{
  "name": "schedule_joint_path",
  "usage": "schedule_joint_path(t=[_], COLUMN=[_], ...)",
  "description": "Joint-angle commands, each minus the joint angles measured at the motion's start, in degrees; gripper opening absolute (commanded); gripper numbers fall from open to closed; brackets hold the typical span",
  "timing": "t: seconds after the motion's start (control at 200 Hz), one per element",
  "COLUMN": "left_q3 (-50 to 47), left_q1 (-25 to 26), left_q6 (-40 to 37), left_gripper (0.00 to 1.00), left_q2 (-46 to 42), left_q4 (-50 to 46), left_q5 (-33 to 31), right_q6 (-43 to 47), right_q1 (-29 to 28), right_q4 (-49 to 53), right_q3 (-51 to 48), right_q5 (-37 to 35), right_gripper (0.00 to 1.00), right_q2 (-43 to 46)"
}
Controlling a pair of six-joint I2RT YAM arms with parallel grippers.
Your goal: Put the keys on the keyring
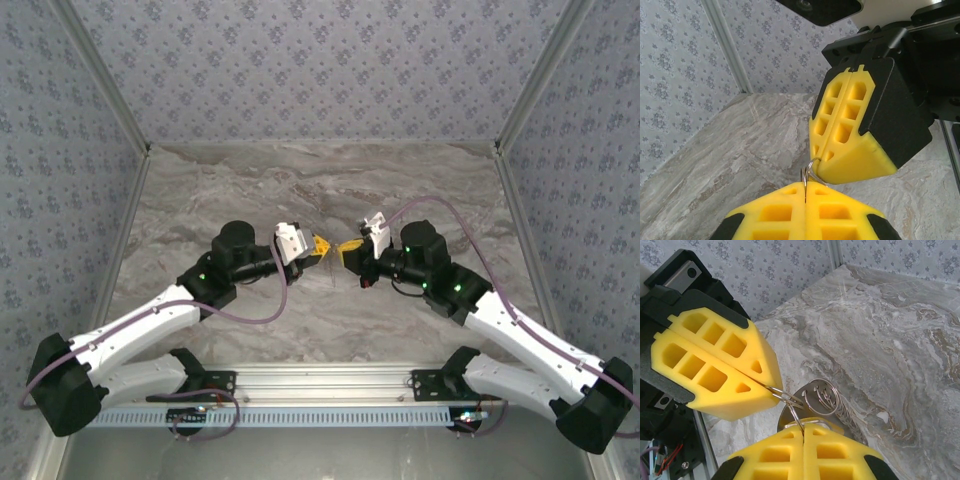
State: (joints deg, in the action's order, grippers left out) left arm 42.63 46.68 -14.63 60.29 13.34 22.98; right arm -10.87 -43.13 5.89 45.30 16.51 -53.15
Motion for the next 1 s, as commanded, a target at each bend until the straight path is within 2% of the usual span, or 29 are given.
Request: schedule_joint_path(t=[0.0, 0.48, 0.994], left_q3=[0.87, 2.68, 2.99], left_q1=[0.46, 0.49, 0.50], left_q6=[-1.45, -1.58, -2.58], left_gripper=[0.00, 0.00, 0.00], left_q2=[-0.97, 0.66, 0.70], left_q4=[1.42, -1.25, -1.23], left_q5=[1.71, -2.45, -0.78], right_q6=[0.85, 1.38, 2.42], right_q1=[0.25, -1.77, -1.95], right_q4=[-0.19, 1.51, 1.03], right_q3=[2.43, 1.83, 3.96], right_q5=[0.49, -0.52, -0.53], right_gripper=[0.00, 0.00, 0.00], right_q2=[-0.03, 2.04, -1.33])
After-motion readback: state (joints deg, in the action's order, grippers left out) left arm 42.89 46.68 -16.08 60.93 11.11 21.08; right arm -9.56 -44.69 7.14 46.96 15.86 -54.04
